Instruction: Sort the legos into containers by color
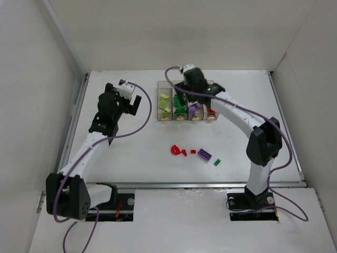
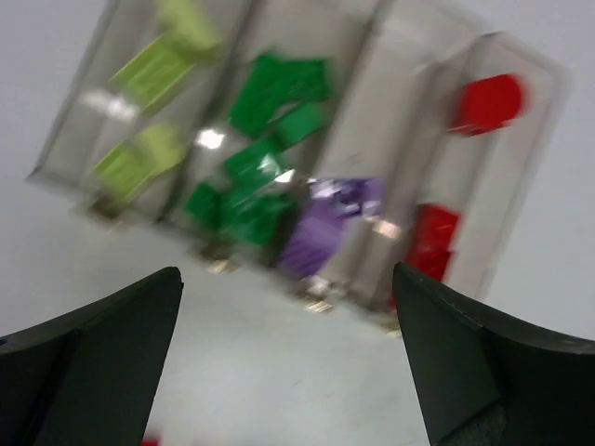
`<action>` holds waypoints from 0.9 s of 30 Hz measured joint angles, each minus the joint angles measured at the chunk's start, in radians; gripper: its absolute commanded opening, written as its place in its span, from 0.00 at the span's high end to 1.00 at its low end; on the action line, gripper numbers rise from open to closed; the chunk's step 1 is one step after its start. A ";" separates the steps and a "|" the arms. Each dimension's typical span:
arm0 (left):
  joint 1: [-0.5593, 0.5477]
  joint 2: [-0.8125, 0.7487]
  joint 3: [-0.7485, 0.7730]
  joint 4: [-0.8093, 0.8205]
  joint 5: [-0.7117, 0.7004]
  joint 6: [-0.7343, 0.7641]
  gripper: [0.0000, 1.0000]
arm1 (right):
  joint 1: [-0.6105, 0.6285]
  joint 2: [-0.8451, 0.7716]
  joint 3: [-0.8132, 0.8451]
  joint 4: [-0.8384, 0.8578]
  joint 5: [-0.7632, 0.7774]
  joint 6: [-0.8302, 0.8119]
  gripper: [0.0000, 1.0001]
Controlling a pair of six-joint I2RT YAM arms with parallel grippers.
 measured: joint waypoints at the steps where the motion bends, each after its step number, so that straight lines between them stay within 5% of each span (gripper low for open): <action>1: -0.008 -0.036 -0.031 0.002 -0.018 0.006 0.01 | 0.051 -0.017 -0.039 0.003 0.002 0.001 0.00; 6: -0.019 -0.217 -0.227 0.036 -0.137 -0.035 0.01 | 0.239 -0.041 -0.158 -0.043 -0.167 0.005 0.00; 14: -0.019 -0.298 -0.246 0.059 -0.249 -0.134 0.01 | 0.214 -0.055 -0.347 -0.063 -0.288 0.034 0.00; 27: -0.019 -0.422 -0.323 0.018 -0.202 -0.217 0.01 | 0.326 -0.054 -0.465 -0.010 -0.324 0.073 0.00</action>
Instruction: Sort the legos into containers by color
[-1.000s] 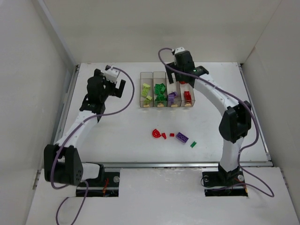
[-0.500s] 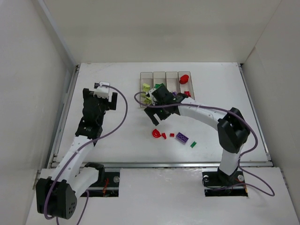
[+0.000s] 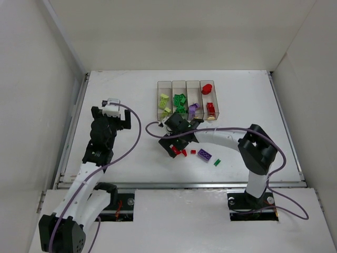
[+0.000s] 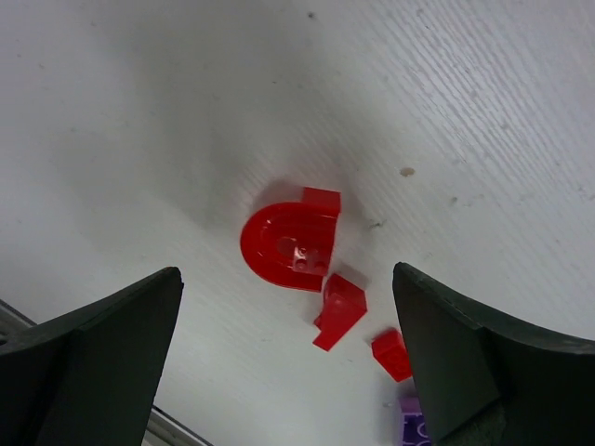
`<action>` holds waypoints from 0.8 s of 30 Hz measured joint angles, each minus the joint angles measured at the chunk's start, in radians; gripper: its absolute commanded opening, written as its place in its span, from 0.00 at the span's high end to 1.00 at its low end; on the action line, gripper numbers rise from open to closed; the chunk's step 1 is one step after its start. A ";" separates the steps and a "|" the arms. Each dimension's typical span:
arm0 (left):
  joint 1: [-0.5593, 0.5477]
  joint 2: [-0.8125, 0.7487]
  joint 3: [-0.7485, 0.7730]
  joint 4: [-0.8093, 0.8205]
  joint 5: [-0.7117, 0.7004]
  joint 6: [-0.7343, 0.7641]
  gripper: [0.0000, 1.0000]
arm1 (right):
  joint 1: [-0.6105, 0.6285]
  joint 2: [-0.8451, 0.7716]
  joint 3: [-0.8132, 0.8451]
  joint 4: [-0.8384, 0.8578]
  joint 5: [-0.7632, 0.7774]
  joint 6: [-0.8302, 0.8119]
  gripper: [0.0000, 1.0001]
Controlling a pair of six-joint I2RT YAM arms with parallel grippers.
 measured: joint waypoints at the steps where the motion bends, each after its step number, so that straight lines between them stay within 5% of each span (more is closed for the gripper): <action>1: 0.000 -0.001 -0.005 0.000 0.010 -0.008 0.01 | 0.008 0.002 0.000 0.006 0.005 0.000 0.00; 5: 0.000 -0.018 -0.022 -0.010 0.042 -0.030 0.01 | 0.029 0.038 0.005 0.025 0.050 0.014 0.04; 12: 0.000 -0.047 -0.029 -0.027 0.068 -0.057 0.01 | 0.026 0.083 0.018 0.031 0.095 0.035 0.28; 18: 0.000 -0.064 -0.034 -0.037 0.072 -0.080 0.01 | 0.026 0.085 0.027 0.041 0.095 0.042 0.91; 20: 0.000 -0.068 -0.043 -0.038 0.074 -0.087 0.01 | 0.026 0.088 0.045 0.035 0.097 0.042 1.00; 24: 0.005 -0.070 -0.053 -0.050 0.074 -0.102 0.01 | 0.025 0.085 0.100 0.023 0.121 0.043 1.00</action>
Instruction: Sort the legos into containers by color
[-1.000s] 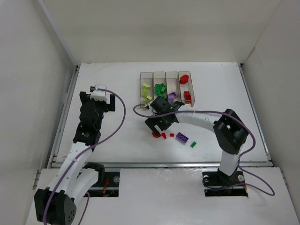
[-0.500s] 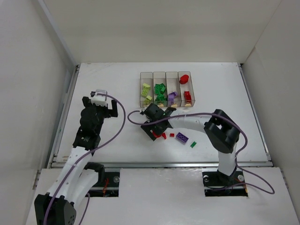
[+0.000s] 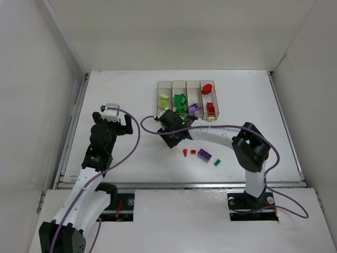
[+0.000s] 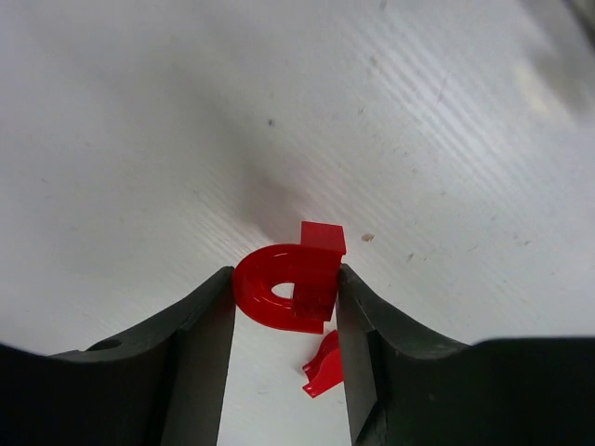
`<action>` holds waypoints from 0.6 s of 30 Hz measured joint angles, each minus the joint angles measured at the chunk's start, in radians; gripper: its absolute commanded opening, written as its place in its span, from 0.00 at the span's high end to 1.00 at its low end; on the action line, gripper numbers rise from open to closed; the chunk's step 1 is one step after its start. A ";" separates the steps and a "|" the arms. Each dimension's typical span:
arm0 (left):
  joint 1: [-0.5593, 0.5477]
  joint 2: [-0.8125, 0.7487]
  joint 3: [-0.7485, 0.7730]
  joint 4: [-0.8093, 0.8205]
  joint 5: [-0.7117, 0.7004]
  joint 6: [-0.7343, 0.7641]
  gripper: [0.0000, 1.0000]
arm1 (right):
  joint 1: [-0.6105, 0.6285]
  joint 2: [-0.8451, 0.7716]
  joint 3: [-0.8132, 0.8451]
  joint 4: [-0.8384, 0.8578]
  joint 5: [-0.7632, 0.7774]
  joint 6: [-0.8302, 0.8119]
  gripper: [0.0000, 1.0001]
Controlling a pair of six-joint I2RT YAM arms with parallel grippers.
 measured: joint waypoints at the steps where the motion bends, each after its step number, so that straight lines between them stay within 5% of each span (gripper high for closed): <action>1: 0.000 -0.003 -0.002 -0.002 0.000 -0.002 0.01 | -0.006 -0.003 0.014 -0.002 0.005 0.001 1.00; 7: 0.022 -0.016 -0.010 -0.003 0.000 -0.014 0.01 | -0.109 -0.033 0.208 -0.041 0.013 0.014 1.00; 18: 0.045 0.043 -0.010 0.014 0.046 -0.026 0.01 | -0.706 -0.055 0.355 -0.072 0.023 0.022 1.00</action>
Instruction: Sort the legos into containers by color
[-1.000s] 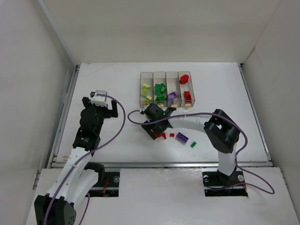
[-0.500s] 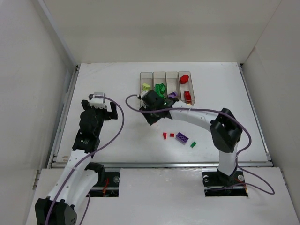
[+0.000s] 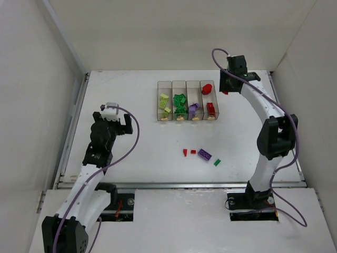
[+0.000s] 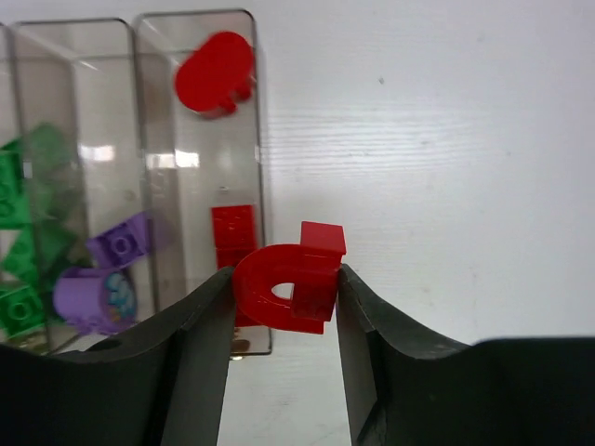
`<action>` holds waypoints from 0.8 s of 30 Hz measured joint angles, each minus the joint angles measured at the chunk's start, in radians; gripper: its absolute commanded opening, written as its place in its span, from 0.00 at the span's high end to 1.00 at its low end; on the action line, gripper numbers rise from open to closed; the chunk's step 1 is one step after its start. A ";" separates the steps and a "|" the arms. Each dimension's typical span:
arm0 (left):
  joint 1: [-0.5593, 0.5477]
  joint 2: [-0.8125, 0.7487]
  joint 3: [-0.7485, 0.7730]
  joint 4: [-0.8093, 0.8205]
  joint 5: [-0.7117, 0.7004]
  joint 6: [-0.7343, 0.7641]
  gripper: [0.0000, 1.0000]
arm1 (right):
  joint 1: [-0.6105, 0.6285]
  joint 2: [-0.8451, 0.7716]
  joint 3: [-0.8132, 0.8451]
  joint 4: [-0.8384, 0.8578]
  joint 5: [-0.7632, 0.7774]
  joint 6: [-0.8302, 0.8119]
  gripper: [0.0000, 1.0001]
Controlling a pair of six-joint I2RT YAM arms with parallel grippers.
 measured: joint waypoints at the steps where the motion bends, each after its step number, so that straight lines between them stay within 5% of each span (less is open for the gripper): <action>1: 0.000 0.007 0.000 0.003 0.007 0.000 0.01 | -0.019 0.012 0.000 -0.009 0.008 0.000 1.00; 15: 0.000 0.048 0.000 0.016 0.075 -0.008 0.01 | 0.004 0.161 0.038 -0.047 -0.081 0.014 0.98; 17: 0.000 0.048 0.000 0.017 0.075 -0.008 0.01 | 0.004 0.161 0.039 -0.040 -0.105 0.020 0.82; 20: 0.000 0.048 0.000 0.021 0.075 -0.008 0.01 | 0.004 0.161 0.039 -0.040 -0.138 0.025 0.42; 24: 0.000 0.048 -0.004 0.030 0.075 -0.008 0.01 | 0.004 0.161 0.039 -0.041 -0.170 0.028 0.15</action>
